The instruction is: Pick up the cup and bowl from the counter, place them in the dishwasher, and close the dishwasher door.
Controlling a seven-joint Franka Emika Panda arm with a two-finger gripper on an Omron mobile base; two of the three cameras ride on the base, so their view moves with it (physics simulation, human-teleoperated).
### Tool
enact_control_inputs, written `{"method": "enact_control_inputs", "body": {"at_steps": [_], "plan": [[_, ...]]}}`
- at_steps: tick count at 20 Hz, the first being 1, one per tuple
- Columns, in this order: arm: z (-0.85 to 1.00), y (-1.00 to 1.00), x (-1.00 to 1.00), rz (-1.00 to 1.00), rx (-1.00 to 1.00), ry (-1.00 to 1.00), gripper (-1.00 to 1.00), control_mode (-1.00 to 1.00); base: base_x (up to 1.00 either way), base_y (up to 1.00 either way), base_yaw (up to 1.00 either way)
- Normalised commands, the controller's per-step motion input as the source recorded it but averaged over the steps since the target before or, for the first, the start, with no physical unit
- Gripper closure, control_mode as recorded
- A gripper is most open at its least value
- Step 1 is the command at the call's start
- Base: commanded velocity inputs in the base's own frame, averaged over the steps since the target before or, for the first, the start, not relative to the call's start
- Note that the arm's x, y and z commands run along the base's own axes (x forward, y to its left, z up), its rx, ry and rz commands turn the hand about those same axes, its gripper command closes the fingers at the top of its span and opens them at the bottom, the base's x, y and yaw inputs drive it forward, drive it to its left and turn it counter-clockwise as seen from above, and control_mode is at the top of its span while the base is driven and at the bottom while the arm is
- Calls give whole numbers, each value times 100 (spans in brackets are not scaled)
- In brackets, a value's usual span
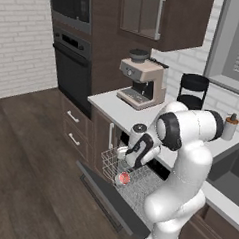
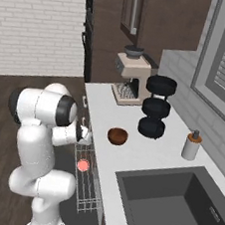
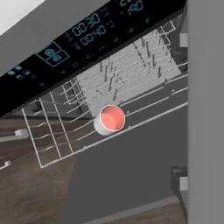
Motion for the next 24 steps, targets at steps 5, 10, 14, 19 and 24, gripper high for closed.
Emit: {"method": "enact_control_inputs", "body": {"at_steps": [5,10,14,19,24], "plan": [[91,-54,10,0,-1,8,-100,-100,0,0,0],[69,-48,40,0,-2,8,-100,-100,0,0,0],[29,-52,25,2,-5,1,-100,-100,0,0,0],[4,-43,4,0,-2,0,-100,-100,0,0,0],[0,-43,39,7,0,0,-100,-100,0,0,0]]}}
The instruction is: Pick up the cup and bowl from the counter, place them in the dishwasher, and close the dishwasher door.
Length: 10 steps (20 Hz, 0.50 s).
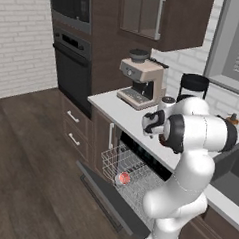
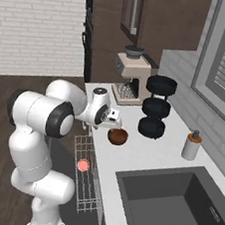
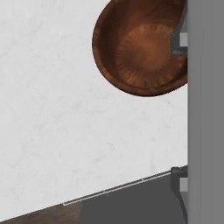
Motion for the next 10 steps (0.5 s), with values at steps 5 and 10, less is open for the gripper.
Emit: {"method": "enact_control_inputs", "body": {"at_steps": [5,10], "plan": [[0,-40,7,5,0,3,-100,-100,0,0,0],[-5,-8,0,1,0,6,-100,-100,0,0,0]]}}
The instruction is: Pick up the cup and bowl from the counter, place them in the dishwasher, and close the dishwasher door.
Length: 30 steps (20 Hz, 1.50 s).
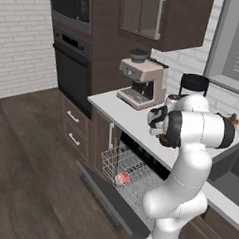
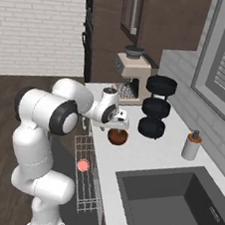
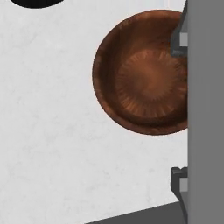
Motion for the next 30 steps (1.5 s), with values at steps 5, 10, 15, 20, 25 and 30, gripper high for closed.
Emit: {"method": "enact_control_inputs", "body": {"at_steps": [5,10,15,20,25,30], "plan": [[-17,0,0,4,0,1,-100,-100,0,0,0],[-39,0,11,7,0,6,-100,-100,0,0,0],[-25,0,10,8,0,0,-100,-100,0,0,0],[-25,0,5,8,0,0,100,-100,0,0,0],[-8,2,0,4,0,0,100,-100,0,0,0],[25,21,-40,0,0,-12,100,-100,0,0,0]]}}
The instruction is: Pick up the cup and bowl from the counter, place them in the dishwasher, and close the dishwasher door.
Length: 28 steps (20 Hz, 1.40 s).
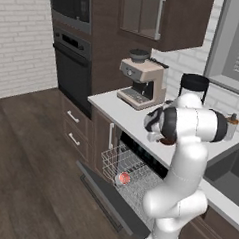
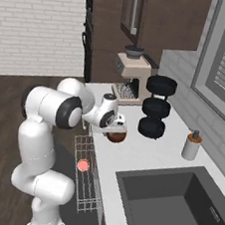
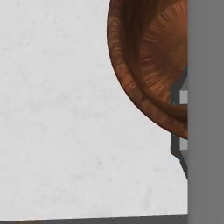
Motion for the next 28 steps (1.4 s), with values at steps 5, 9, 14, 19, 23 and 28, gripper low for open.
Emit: {"method": "enact_control_inputs", "body": {"at_steps": [5,9,14,19,23,28], "plan": [[44,41,-100,0,0,-11,100,-100,0,0,0],[7,94,-100,0,0,0,100,-100,0,0,0],[-10,90,-21,0,-2,1,100,-100,0,0,0],[-68,92,4,3,0,8,100,-100,0,0,0],[-62,79,36,0,-9,4,100,-100,0,0,0],[-74,39,65,0,-20,7,100,-100,0,0,0]]}}
